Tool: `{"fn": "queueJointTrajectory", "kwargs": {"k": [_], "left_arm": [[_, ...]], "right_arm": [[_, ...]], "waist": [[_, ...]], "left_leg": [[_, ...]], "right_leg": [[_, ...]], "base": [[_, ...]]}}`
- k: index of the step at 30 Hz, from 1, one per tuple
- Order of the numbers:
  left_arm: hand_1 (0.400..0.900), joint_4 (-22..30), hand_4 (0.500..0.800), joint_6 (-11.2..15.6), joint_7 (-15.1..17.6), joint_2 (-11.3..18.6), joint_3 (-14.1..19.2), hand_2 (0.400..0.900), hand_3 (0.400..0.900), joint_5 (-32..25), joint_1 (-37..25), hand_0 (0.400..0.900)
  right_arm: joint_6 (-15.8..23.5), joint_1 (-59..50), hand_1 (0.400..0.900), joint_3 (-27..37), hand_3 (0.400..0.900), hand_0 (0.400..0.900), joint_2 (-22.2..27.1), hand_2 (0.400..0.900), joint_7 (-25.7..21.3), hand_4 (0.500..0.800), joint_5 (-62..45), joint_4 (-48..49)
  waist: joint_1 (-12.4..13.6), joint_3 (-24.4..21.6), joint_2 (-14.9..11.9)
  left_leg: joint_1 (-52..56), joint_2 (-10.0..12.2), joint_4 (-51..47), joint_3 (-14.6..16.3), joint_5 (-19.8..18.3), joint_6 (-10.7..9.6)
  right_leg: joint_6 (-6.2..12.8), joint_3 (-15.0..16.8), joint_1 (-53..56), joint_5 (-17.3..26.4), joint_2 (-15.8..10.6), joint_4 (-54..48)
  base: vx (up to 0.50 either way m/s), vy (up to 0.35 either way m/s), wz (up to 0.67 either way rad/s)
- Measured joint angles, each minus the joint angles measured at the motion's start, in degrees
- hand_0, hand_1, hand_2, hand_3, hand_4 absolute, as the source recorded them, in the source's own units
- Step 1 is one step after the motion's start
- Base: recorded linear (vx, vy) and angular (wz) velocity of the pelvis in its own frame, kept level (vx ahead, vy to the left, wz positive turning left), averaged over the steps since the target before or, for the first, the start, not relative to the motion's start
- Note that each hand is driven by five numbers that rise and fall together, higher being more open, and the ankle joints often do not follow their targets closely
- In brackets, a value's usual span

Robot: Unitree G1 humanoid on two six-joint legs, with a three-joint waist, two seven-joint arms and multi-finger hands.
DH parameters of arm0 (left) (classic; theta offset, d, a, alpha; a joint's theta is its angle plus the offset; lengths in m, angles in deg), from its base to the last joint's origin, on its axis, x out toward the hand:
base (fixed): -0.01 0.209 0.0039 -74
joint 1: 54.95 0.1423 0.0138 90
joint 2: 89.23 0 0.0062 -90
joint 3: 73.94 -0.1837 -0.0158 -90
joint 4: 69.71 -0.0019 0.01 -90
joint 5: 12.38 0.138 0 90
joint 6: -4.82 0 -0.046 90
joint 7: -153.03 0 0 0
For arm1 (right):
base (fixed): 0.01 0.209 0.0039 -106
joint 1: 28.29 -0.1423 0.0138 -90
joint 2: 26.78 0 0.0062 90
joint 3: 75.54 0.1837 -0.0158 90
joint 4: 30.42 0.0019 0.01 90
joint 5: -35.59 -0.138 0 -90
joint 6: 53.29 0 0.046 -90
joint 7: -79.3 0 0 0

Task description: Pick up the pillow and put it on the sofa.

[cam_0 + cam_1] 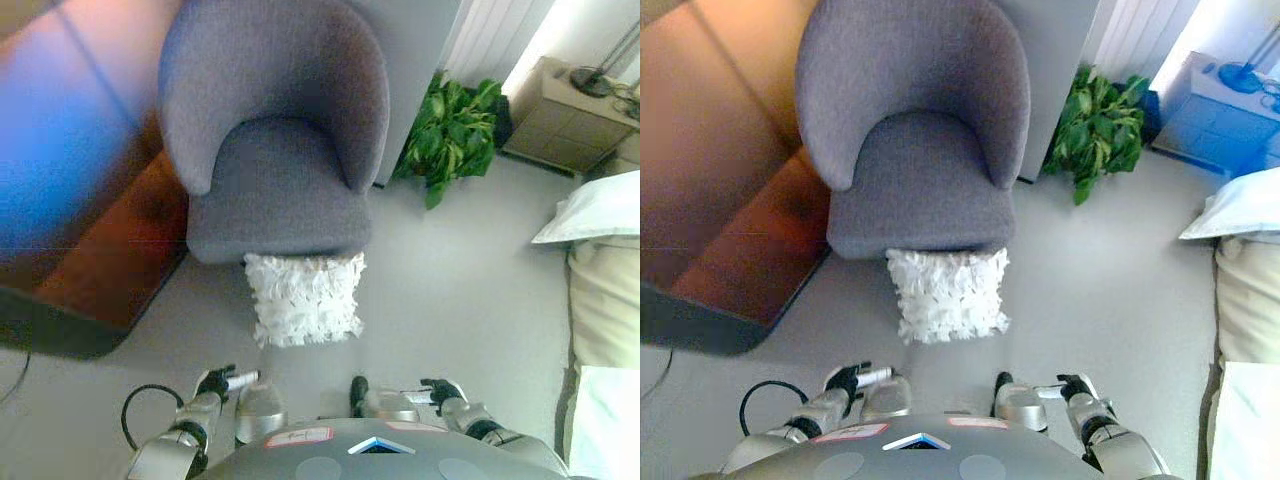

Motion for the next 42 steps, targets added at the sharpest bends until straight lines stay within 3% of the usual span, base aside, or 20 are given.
{"fn": "queueJointTrajectory", "kwargs": {"k": [2, 3, 4, 6, 7, 11, 14, 17, 20, 21, 23, 24, 26, 27, 29, 30, 31, 33, 36, 42], "left_arm": [[0.9, -0.7, 0.8, 0.39, -0.42, -0.68, 0.02, 0.9, 0.9, -0.42, -0.23, 0.9], [0.9, -1.73, 0.8, 0.36, -0.39, -1.88, 1.13, 0.9, 0.9, -0.56, -0.1, 0.9], [0.9, -1.9, 0.8, 0.35, -0.36, -1.64, 1.75, 0.9, 0.9, -0.52, -0.39, 0.9], [0.9, -1.54, 0.8, 0.03, -0.13, 1.01, 2.26, 0.9, 0.9, -0.35, -0.34, 0.9], [0.9, -1.39, 0.8, -0.32, 0.01, 0.95, 3.3, 0.9, 0.9, -0.33, 0.09, 0.9], [0.9, -1.26, 0.8, -0.25, 0.07, 0.81, 4.55, 0.9, 0.9, 0.67, -1.19, 0.9], [0.9, -0.97, 0.8, -1.48, -0.34, 1.84, 2.66, 0.9, 0.9, 2.73, -2.26, 0.9], [0.9, -0.22, 0.8, -1.53, -1.18, 3.59, 0.36, 0.9, 0.9, 4.63, -3.11, 0.9], [0.9, -0.12, 0.8, -2.04, -1.21, 5.34, -3.5, 0.9, 0.9, 4.5, -5.82, 0.9], [0.9, -0.02, 0.8, -1.99, -0.79, 5.78, -4.49, 0.9, 0.9, 4.01, -7.33, 0.9], [0.9, 0.07, 0.8, -1.9, 0.5, 5.85, -4.58, 0.9, 0.9, 2.9, -9.94, 0.9], [0.9, 0.6, 0.8, -1.65, 1.2, 5.85, -4.44, 0.9, 0.9, 1.41, -10.12, 0.9], [0.9, 1.3, 0.8, -1.27, 1.88, 5.9, -3.89, 0.9, 0.9, -0.14, -9.8, 0.9], [0.9, 2.0, 0.8, -1.38, 1.86, 6.42, -2.88, 0.9, 0.9, -0.24, -9.67, 0.9], [0.9, 4.51, 0.8, -1.41, 1.82, 9.19, -2.88, 0.9, 0.9, -0.47, -7.61, 0.9], [0.9, 4.1, 0.8, -1.43, 2.05, 8.51, -2.02, 0.9, 0.9, -0.53, -7.04, 0.9], [0.9, 3.99, 0.8, -1.7, 1.4, 7.36, -1.84, 0.9, 0.9, -0.46, -5.68, 0.9], [0.9, 4.1, 0.8, -0.69, 1.09, 4.71, -1.86, 0.9, 0.9, 0.67, -2.84, 0.9], [0.9, 4.1, 0.8, -0.51, 0.0, 4.85, -3.28, 0.9, 0.9, 1.36, -3.31, 0.9], [0.9, 4.76, 0.8, 0.8, -1.33, 5.11, -4.8, 0.9, 0.9, -0.07, -8.47, 0.9]], "right_arm": [[0.77, -0.82, 0.9, 0.17, 0.9, 0.9, 1.06, 0.9, 0.02, 0.8, 0.08, -1.39], [1.53, -0.84, 0.9, 0.25, 0.9, 0.9, 1.97, 0.9, 0.04, 0.8, 0.07, -1.87], [2.03, -1.31, 0.9, 2.01, 0.9, 0.9, 1.28, 0.9, 0.16, 0.8, -0.02, -2.44], [2.31, 1.18, 0.9, 3.09, 0.9, 0.9, -1.76, 0.9, 0.36, 0.8, -0.42, -3.49], [2.35, 2.01, 0.9, 3.87, 0.9, 0.9, -1.96, 0.9, 0.24, 0.8, -0.39, -4.0], [2.65, 2.06, 0.9, 5.36, 0.9, 0.9, -1.22, 0.9, 0.19, 0.8, -0.28, -4.48], [2.64, 2.04, 0.9, 5.18, 0.9, 0.9, -1.53, 0.9, 0.68, 0.8, -0.09, -4.34], [3.45, 0.81, 0.9, 4.99, 0.9, 0.9, -1.42, 0.9, 0.39, 0.8, 1.68, -1.73], [3.51, -1.42, 0.9, 1.28, 0.9, 0.9, -1.04, 0.9, 0.31, 0.8, 2.9, 0.57], [3.59, -2.86, 0.9, 0.05, 0.9, 0.9, -0.98, 0.9, 0.37, 0.8, 2.91, 1.56], [3.74, -6.6, 0.9, -1.78, 0.9, 0.9, -0.87, 0.9, 0.63, 0.8, 2.86, 2.98], [3.66, -8.36, 0.9, -2.41, 0.9, 0.9, -0.85, 0.9, 1.48, 0.8, 2.87, 3.98], [4.3, -10.04, 0.9, -3.76, 0.9, 0.9, -1.09, 0.9, 2.82, 0.8, 3.0, 5.87], [4.33, -10.11, 0.9, -4.02, 0.9, 0.9, -1.26, 0.9, 3.43, 0.8, 3.47, 7.04], [4.39, -9.56, 0.9, -6.29, 0.9, 0.9, -2.54, 0.9, 4.23, 0.8, 5.44, 7.32], [4.95, -10.11, 0.9, -6.55, 0.9, 0.9, -2.06, 0.9, 3.86, 0.8, 7.28, 7.08], [4.98, -9.95, 0.9, -6.57, 0.9, 0.9, -1.26, 0.9, 3.33, 0.8, 9.37, 6.8], [5.14, -8.72, 0.9, -7.56, 0.9, 0.9, 1.0, 0.9, 1.56, 0.8, 16.04, 6.74], [4.83, -9.14, 0.9, -10.48, 0.9, 0.9, 5.47, 0.9, -2.34, 0.8, 23.16, 6.82], [-0.06, -19.02, 0.9, -15.46, 0.9, 0.9, 7.72, 0.9, -2.65, 0.8, 29.72, 6.72]], "waist": [[0.01, 0.64, 1.34], [0.52, 0.5, 3.59], [1.4, 1.94, 4.14], [1.15, 1.47, -0.61], [1.09, 1.43, -0.75], [1.34, 1.36, -0.67], [1.35, 0.6, -2.41], [0.88, 0.87, -2.38], [-0.26, 0.72, -2.13], [-0.04, 0.71, -1.84], [-0.31, 1.45, -1.46], [-0.11, 2.66, -1.11], [0.1, 3.76, -0.74], [-0.2, 4.42, -0.5], [0.35, 4.28, -4.85], [-0.1, 5.35, -3.6], [-0.01, 5.17, -2.59], [-0.1, 4.88, -1.81], [-0.08, 4.46, -0.75], [1.91, 6.49, 0.76]], "left_leg": [[1.57, -1.04, -7.9, 6.22, -0.12, 0.14], [2.53, -0.47, -12.63, 6.81, 0.78, 3.57], [3.06, 0.94, -12.97, 7.73, 2.58, 4.41], [3.61, -0.38, -11.79, 10.36, 3.23, 4.98], [3.44, 0.16, -10.77, 11.24, 3.08, 4.99], [-0.59, 1.32, -3.6, 12.58, -0.12, 5.28], [0.99, -1.94, -4.12, 13.39, -1.38, 7.69], [3.99, -2.96, -6.83, 13.69, -2.63, 8.95], [3.15, -2.26, -6.76, 11.83, -3.1, 9.17], [1.06, -1.24, -6.06, 11.43, -3.24, 8.96], [-1.91, 0.18, -3.55, 10.46, -4.04, 7.9], [-2.71, 1.51, -1.13, 10.06, -5.45, 7.38], [-4.69, 4.23, 4.0, 8.83, -7.44, 5.63], [-6.2, 5.99, 6.85, 6.2, -8.28, 4.1], [-7.05, 7.16, 9.57, 5.43, -8.48, 1.12], [-7.65, 10.2, 10.69, 3.83, -8.1, -0.39], [-7.48, 11.96, 9.3, 3.34, -7.41, -1.2], [-5.48, 12.12, 4.57, 1.42, -4.82, -1.67], [-5.79, 11.79, 2.29, -0.74, -3.24, -3.24], [-12.27, 9.41, 5.57, -5.14, -3.11, -3.98]], "right_leg": [[0.2, -1.47, -0.32, -0.22, 0.02, -1.09], [0.22, -2.07, 1.22, -1.35, 2.35, -2.55], [-0.11, -3.66, 0.17, -4.1, 3.17, 6.75], [-0.61, -5.69, 4.13, -11.12, 1.45, 8.66], [-0.01, -5.79, 5.17, -11.38, 1.32, 7.52], [1.14, -4.91, 6.45, -12.41, -0.73, 7.54], [4.58, -5.2, 7.25, -13.4, -5.09, 11.51], [2.23, -4.05, 0.69, -10.75, -8.09, 25.35], [2.2, -4.15, -2.65, -11.07, -9.69, 19.99], [2.81, -3.92, -4.77, -10.32, -10.2, 15.39], [7.38, -4.1, -8.67, -6.18, -13.46, 9.33], [8.51, -4.94, -9.7, -2.89, -15.49, 7.15], [7.84, -5.18, -11.96, 0.93, -16.78, 7.95], [7.79, -2.1, -12.12, 0.96, -15.15, 10.52], [5.94, -1.21, -11.72, 0.74, -14.69, 12.54], [10.95, -2.98, -10.56, -0.1, -13.36, 14.17], [11.23, -5.02, -10.06, -0.3, -12.56, 14.16], [10.71, -5.58, -8.23, -1.12, -11.19, 13.45], [10.73, -5.77, -8.91, -2.31, -11.0, 15.12], [10.63, -5.51, -15.11, -5.07, -13.77, 22.68]], "base": [[0.43, 0.181, 0.1], [0.48, 0.214, 0.18], [0.55, 0.287, 0.13], [0.43, 0.265, -0.07], [0.38, 0.193, -0.12], [0.33, 0.183, 0.01], [0.32, 0.17, 0.07], [0.21, -0.041, 0.11], [-0.05, -0.395, 0.22], [-0.09, -0.491, 0.11], [-0.05, -0.519, -0.05], [0.08, -0.488, 0.13], [0.22, -0.381, 0.37], [0.2, -0.206, 0.32], [0.22, -0.126, 0.3], [0.33, -0.116, 0.43], [0.35, -0.109, 0.49], [0.18, -0.077, 0.4], [0.02, -0.085, 0.32], [-0.04, -0.016, 0.25]]}}
